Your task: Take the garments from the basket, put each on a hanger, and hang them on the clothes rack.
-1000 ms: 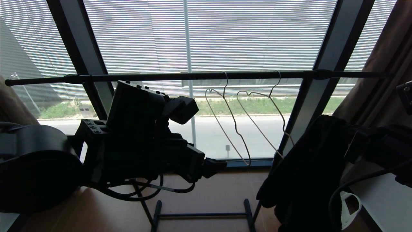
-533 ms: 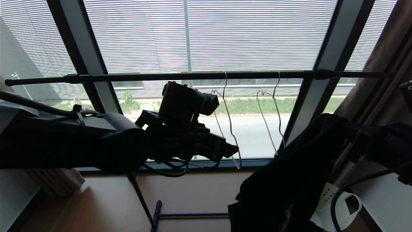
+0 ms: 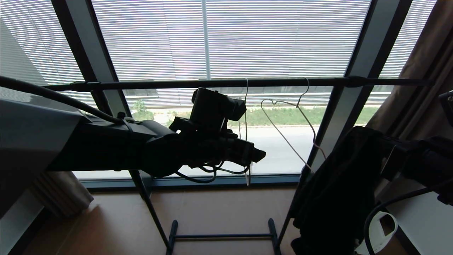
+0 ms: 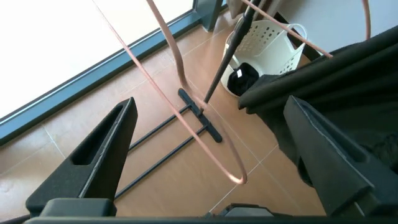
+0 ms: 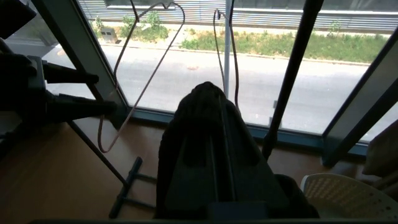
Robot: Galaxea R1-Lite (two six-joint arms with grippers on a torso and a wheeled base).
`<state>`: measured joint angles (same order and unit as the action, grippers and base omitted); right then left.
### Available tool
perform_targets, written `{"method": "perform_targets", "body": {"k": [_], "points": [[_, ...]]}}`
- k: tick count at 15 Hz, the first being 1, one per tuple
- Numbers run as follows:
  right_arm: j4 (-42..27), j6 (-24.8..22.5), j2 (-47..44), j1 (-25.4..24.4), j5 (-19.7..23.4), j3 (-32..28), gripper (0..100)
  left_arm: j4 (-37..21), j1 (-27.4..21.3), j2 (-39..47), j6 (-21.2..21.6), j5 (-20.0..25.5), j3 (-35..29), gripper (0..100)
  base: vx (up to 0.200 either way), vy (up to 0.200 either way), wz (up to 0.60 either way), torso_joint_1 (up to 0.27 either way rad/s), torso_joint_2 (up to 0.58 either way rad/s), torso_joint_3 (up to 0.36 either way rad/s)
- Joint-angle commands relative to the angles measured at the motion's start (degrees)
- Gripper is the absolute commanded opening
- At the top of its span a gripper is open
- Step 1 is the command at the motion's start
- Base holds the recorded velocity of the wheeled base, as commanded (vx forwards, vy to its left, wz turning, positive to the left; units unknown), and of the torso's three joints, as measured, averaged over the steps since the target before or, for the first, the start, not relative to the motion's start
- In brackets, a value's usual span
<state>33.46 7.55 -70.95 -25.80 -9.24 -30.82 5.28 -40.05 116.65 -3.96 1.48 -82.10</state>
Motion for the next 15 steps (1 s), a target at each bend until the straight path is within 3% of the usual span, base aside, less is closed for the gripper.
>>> {"method": "perform_targets", "body": {"k": [1, 7, 15], "points": [[0.02, 0.01, -0.15, -0.04, 0.01, -0.03, 0, -0.01, 0.58, 1.21, 0.09, -1.21, -1.22, 100, 0.000, 0.000, 0.00, 0.000, 0.00, 0.000], [0.02, 0.01, -0.42, -0.13, 0.01, 0.41, 0, -0.09, 1.29, 2.09, 0.36, -9.12, -2.01, 100, 0.000, 0.000, 0.00, 0.000, 0.00, 0.000], [0.11, 0.01, -1.47, -0.22, 0.01, 0.58, 0, -0.01, 1.02, 3.23, 0.45, -10.35, -2.45, 100, 0.000, 0.000, 0.00, 0.000, 0.00, 0.000]]}}
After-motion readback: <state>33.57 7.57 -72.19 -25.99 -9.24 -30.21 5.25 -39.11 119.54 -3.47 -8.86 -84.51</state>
